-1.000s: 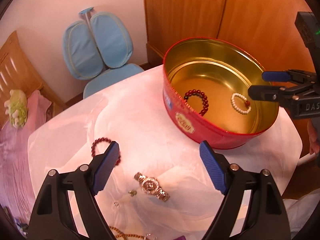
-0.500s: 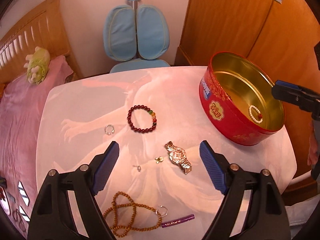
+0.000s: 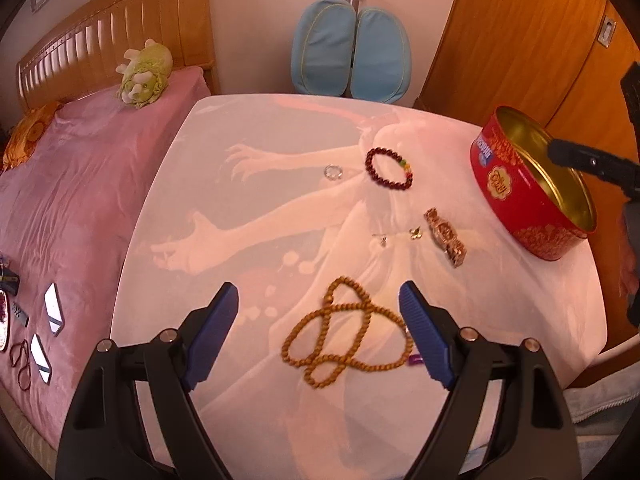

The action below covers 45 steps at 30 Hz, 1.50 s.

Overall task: Organize jewelry
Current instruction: 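Withdraw both open tools from the tin back over the table, then grasp the wooden bead necklace with the left tool while the right grasps the dark red bracelet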

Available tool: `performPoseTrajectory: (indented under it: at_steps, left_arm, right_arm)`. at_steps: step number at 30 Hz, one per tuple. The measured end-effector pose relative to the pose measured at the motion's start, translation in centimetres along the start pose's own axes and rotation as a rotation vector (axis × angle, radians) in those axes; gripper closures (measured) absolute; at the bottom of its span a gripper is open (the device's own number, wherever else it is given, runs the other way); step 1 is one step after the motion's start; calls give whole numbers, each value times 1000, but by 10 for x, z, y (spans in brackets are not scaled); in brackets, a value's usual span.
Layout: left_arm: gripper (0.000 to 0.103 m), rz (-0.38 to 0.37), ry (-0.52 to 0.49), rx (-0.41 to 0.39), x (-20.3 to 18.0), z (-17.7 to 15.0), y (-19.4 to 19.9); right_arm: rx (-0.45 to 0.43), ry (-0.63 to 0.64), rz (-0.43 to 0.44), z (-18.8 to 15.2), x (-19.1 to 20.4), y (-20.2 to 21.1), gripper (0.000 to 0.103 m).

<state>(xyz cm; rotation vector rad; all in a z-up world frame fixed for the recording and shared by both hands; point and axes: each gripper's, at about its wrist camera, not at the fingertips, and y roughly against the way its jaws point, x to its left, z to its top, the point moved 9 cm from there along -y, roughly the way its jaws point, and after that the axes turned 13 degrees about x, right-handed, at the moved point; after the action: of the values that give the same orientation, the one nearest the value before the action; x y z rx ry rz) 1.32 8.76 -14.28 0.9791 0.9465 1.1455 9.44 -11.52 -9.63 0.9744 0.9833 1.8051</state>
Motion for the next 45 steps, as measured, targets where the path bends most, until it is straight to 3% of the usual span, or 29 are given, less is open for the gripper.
performPoseTrajectory:
  at_steps: [7, 10, 19, 22, 28, 31, 33, 34, 35, 38, 40, 45]
  left_arm:
    - [22, -12, -7, 52, 4, -15, -22]
    - [22, 31, -57, 64, 4, -12, -34]
    - [22, 50, -197, 86, 4, -2, -71]
    - [22, 59, -254, 75, 3, -3, -75]
    - [22, 34, -315, 45, 0, -6, -81]
    - [24, 2, -310, 25, 0, -5, -83]
    - [41, -14, -335, -3, -4, -6, -79]
    - [68, -24, -345, -13, -7, -6, -77]
    - [95, -36, -343, -10, -7, -6, -76]
    - [95, -94, -325, 9, -9, -5, -75]
    - [95, -106, -303, 20, -7, -4, -75]
    - [95, -151, -216, -37, -8, 12, -45]
  right_arm:
    - [67, 45, -9, 9, 20, -37, 11]
    - [109, 50, -20, 18, 22, -61, 11]
    - [174, 86, -157, 47, 10, -127, 11]
    - [195, 56, -173, 52, -1, -142, 21]
    - [220, 30, -190, 57, -15, -166, 22]
    - [232, 27, -190, 55, -15, -175, 35]
    - [216, 67, -197, 51, -7, -174, 56]
    - [216, 90, -184, 48, -1, -174, 83]
    - [222, 111, -194, 45, 4, -174, 94]
    - [234, 141, -220, 43, 9, -177, 95]
    - [237, 120, -186, 42, 11, -175, 95]
    - [122, 111, -138, 47, 23, -127, 95]
